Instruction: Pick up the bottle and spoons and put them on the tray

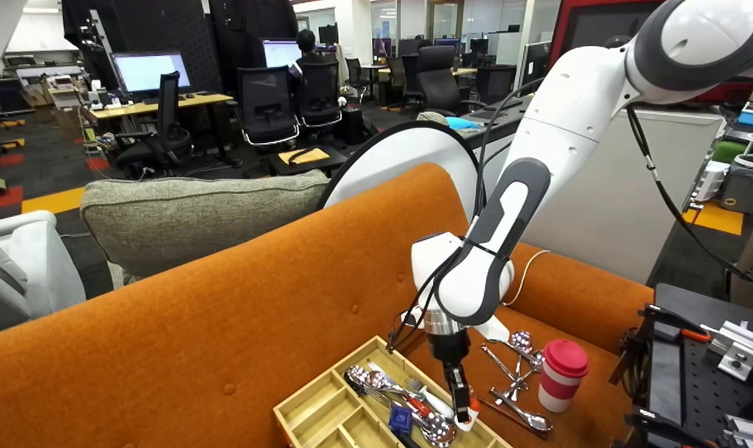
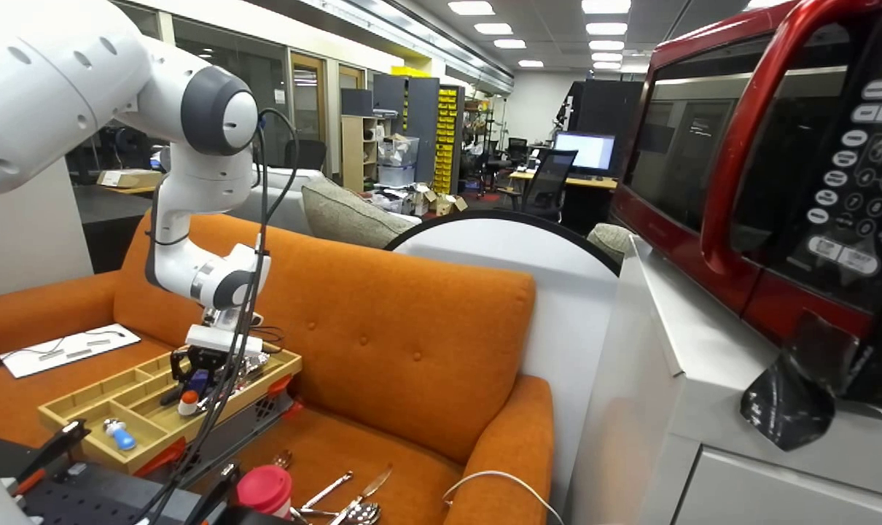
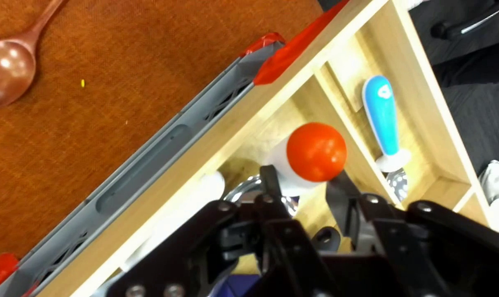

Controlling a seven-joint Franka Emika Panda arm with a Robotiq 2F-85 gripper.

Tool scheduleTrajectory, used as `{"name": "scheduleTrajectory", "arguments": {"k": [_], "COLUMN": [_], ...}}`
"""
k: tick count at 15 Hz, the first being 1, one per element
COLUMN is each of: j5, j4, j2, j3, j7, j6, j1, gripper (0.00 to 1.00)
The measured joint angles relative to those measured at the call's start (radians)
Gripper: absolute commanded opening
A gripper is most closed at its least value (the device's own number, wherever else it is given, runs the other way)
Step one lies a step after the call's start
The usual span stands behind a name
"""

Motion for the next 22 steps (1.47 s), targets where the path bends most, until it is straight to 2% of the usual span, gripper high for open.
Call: {"name": "scheduleTrajectory", "arguments": {"k": [5, 6, 7, 8, 11, 14, 19, 22], "j5": [0.0, 0.0, 0.0, 0.0, 0.0, 0.0, -0.006, -0.019], "j4": [0.094, 0.122, 0.148, 0.171, 0.226, 0.258, 0.269, 0.257], "j2": [0.089, 0.111, 0.131, 0.148, 0.173, 0.171, 0.142, 0.085], "j3": [-0.014, -0.014, -0.014, -0.016, -0.023, -0.025, -0.031, -0.069], "j7": [0.002, 0.006, 0.009, 0.011, 0.018, 0.018, 0.018, 0.042], "j6": [-0.086, -0.104, -0.126, -0.149, -0.224, -0.247, -0.243, -0.217], "j1": [0.006, 0.01, 0.015, 0.021, 0.036, 0.04, 0.042, 0.041], "gripper": [0.08, 0.13, 0.58, 0.6, 0.8, 0.98, 1.0, 1.0]}}
